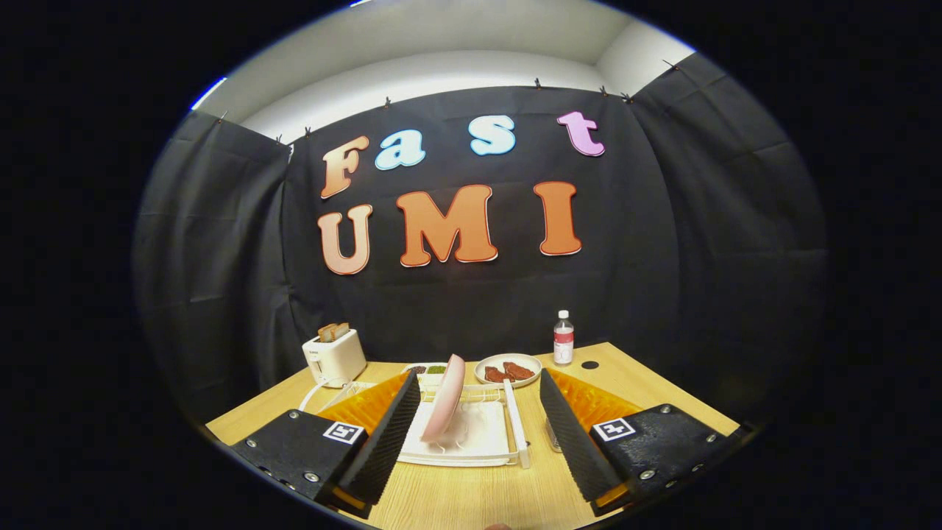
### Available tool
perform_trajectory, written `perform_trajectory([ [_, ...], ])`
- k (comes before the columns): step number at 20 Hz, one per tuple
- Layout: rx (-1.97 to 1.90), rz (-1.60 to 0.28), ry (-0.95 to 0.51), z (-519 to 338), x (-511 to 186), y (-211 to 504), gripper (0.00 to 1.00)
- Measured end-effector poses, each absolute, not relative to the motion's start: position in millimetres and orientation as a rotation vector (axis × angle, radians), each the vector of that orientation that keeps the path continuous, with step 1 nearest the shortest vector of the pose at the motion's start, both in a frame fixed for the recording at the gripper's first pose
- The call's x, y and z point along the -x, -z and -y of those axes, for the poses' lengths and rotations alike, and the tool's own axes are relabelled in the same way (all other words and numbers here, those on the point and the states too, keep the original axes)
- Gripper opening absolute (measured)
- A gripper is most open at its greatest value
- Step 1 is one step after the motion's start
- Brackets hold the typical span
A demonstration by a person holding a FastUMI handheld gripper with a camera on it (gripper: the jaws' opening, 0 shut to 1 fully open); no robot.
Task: Take the plate from the dish rack, then take the spoon from the basket and place it into the plate.
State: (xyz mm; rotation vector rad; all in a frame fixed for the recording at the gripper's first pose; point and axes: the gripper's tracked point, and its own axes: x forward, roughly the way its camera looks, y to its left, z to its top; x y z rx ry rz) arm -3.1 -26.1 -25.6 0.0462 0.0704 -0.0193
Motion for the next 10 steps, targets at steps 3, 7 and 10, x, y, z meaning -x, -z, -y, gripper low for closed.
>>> perform_trajectory([
  [3,-0.042,-0.059,0.047,38.2,2.2,22.7,0.97],
  [7,-0.040,-0.075,0.049,39.9,-3.4,28.6,0.97],
  [10,-0.021,-0.096,0.051,38.3,-11.3,34.1,0.97],
])
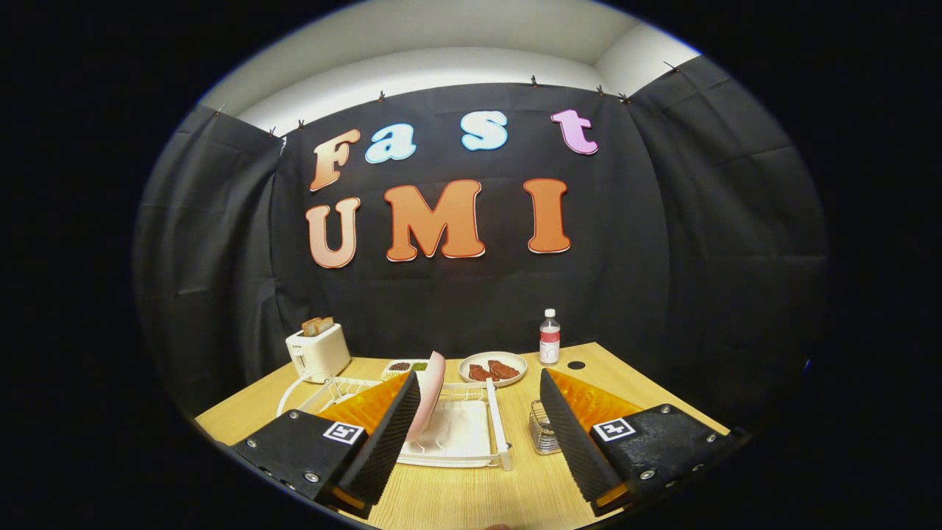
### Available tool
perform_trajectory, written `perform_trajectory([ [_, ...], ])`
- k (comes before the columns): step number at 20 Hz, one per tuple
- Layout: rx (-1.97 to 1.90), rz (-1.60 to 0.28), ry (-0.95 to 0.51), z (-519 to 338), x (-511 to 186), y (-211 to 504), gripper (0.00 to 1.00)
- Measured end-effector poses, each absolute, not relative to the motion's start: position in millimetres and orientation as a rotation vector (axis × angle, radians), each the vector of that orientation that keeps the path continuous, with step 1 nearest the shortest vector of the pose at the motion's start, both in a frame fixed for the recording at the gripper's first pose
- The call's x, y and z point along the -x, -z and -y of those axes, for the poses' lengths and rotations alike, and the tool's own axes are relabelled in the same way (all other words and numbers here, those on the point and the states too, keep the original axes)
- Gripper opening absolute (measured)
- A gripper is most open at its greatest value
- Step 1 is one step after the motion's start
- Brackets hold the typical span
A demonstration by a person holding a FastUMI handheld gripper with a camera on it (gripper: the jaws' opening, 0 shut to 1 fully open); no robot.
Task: Take the plate from the dish rack, then take the spoon from the basket and place it into the plate.
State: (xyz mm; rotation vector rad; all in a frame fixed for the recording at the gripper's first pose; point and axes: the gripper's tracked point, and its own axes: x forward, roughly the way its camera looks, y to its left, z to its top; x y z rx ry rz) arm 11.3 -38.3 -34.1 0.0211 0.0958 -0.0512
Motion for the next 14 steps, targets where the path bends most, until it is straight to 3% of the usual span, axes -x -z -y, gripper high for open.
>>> perform_trajectory([
  [14,0.031,-0.335,-0.041,-28.6,-111.9,88.7,0.97],
])
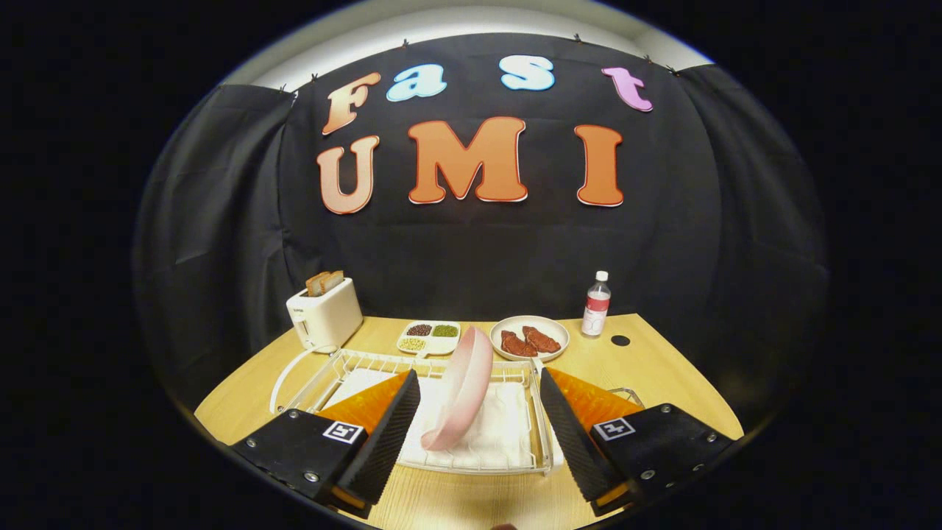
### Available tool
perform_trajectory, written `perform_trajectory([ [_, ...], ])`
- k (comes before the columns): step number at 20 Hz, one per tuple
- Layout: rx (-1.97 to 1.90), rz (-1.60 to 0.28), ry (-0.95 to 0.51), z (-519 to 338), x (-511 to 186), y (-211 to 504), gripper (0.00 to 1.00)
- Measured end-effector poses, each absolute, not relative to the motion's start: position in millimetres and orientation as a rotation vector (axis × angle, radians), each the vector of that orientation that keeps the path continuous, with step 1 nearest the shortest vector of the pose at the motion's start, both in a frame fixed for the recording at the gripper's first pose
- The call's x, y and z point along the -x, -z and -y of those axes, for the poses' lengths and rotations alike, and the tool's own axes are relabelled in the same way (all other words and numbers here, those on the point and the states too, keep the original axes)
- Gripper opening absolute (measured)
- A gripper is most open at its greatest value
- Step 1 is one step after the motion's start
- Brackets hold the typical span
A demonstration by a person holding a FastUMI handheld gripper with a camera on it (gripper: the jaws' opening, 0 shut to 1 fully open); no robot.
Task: Take the plate from the dish rack, then take the spoon from the basket and place it into the plate.
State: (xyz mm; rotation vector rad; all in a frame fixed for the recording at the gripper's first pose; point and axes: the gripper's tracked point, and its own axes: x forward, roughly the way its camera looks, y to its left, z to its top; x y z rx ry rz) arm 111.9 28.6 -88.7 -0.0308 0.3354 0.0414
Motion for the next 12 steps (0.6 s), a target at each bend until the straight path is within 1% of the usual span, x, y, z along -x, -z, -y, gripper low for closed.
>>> perform_trajectory([
  [8,-0.080,-0.516,-0.015,-40.0,-171.7,146.4,0.97],
  [11,-0.110,-0.555,0.004,-36.8,-187.2,156.3,0.97],
  [12,-0.120,-0.561,0.015,-34.2,-191.8,156.6,0.90],
])
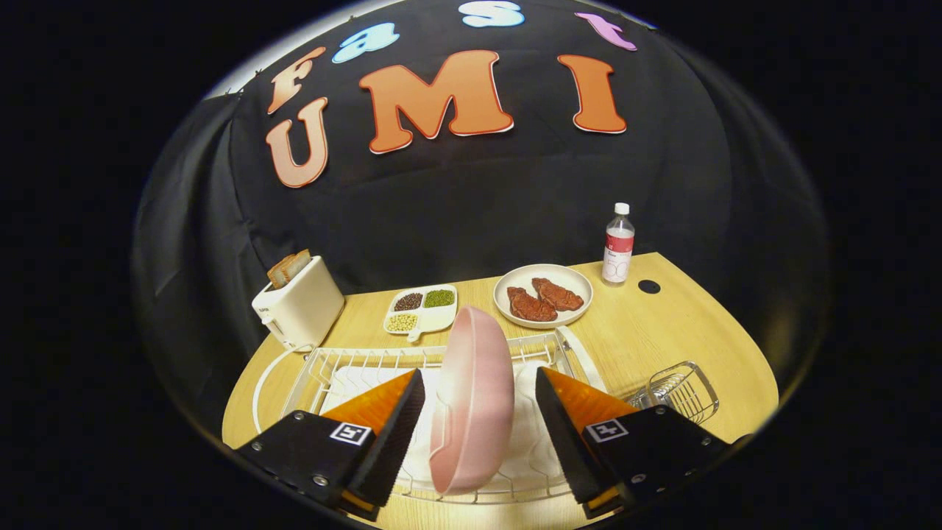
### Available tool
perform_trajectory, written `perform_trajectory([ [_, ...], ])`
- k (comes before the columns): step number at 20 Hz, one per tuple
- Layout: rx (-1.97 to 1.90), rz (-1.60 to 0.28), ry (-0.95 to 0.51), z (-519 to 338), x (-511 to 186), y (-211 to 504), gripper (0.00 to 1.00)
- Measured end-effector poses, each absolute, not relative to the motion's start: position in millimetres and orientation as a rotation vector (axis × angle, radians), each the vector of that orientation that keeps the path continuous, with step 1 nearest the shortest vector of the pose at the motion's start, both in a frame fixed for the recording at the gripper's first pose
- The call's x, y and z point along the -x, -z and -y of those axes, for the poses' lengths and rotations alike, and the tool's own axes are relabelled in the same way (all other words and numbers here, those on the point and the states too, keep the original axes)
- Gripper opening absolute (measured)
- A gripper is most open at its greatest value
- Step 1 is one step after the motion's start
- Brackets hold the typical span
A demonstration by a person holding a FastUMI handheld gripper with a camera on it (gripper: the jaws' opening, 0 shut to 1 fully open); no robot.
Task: Take the plate from the dish rack, then take the spoon from the basket and place it into the plate.
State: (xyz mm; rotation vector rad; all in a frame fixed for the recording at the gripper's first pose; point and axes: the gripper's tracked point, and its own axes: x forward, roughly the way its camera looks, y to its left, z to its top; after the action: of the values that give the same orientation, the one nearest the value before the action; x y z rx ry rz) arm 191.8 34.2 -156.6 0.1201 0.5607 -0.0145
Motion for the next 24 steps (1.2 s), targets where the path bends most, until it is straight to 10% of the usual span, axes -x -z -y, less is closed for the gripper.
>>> perform_trajectory([
  [8,-0.140,-0.667,0.099,-18.8,-204.0,163.5,0.28],
  [24,0.183,-0.533,0.203,-30.5,-217.7,96.3,0.18],
])
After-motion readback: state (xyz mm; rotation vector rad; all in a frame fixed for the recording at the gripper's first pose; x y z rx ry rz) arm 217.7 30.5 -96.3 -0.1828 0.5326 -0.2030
